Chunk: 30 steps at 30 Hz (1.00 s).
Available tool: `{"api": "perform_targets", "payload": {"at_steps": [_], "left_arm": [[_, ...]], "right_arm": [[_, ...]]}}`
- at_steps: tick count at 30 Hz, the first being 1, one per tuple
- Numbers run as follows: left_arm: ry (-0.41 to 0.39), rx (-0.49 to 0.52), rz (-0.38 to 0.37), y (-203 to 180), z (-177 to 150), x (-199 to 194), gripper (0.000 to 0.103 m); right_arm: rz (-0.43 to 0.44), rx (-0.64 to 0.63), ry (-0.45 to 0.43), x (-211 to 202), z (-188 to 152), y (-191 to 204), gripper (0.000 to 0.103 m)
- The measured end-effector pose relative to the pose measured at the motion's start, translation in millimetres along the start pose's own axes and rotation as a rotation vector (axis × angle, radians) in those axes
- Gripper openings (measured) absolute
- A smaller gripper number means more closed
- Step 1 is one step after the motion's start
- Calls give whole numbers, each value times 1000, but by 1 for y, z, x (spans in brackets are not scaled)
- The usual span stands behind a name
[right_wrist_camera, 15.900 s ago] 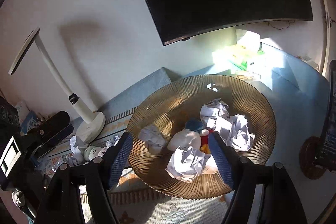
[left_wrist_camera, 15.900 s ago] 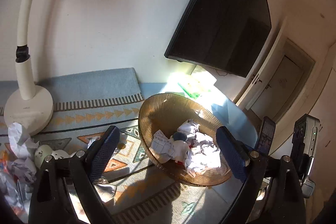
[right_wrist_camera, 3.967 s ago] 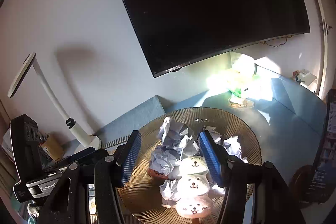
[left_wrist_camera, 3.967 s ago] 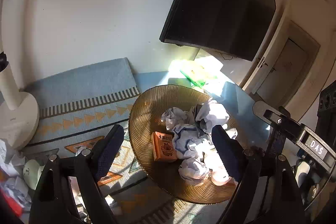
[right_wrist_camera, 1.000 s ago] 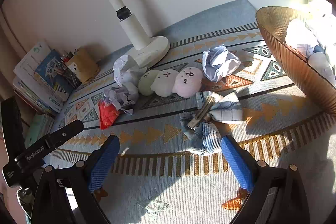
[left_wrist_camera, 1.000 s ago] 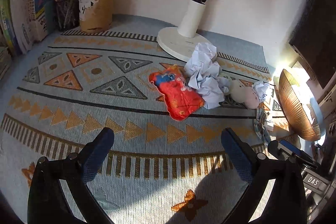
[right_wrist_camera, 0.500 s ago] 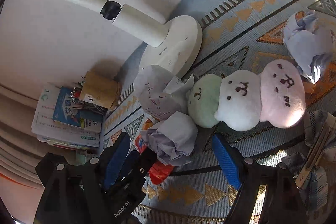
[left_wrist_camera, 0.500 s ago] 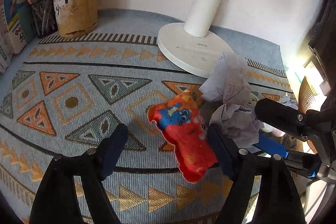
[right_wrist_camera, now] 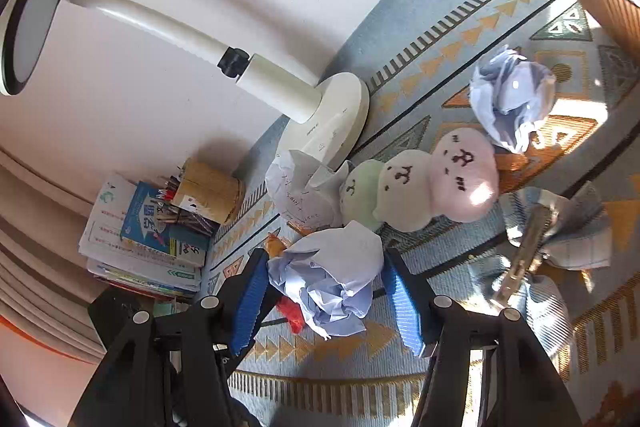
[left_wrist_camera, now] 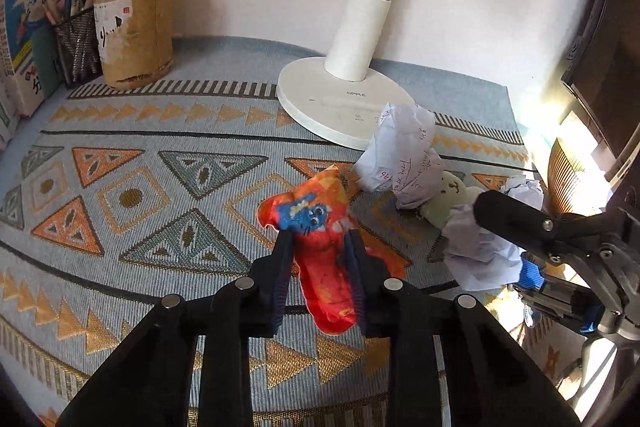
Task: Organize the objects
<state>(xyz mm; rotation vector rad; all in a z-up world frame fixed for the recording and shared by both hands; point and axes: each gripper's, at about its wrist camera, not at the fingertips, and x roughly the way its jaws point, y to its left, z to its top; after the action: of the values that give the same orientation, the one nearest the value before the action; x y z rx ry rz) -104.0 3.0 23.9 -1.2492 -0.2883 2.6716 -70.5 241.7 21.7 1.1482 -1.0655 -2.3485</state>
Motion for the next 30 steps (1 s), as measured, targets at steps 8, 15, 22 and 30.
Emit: {"api": "perform_targets", "payload": {"at_steps": [8, 15, 22, 30], "left_arm": [[-52, 100, -5, -18, -22, -30, 11], [-16, 175, -154, -56, -54, -55, 10], [12, 253, -211, -85, -77, -71, 10], [28, 233, -193, -89, -89, -59, 10]], "right_arm": [[-179, -317, -46, -82, -39, -22, 58], [-204, -368, -31, -92, -42, -50, 59], [-214, -484, -19, -87, -56, -36, 62], [-192, -441, -36, -92, -53, -42, 65]]}}
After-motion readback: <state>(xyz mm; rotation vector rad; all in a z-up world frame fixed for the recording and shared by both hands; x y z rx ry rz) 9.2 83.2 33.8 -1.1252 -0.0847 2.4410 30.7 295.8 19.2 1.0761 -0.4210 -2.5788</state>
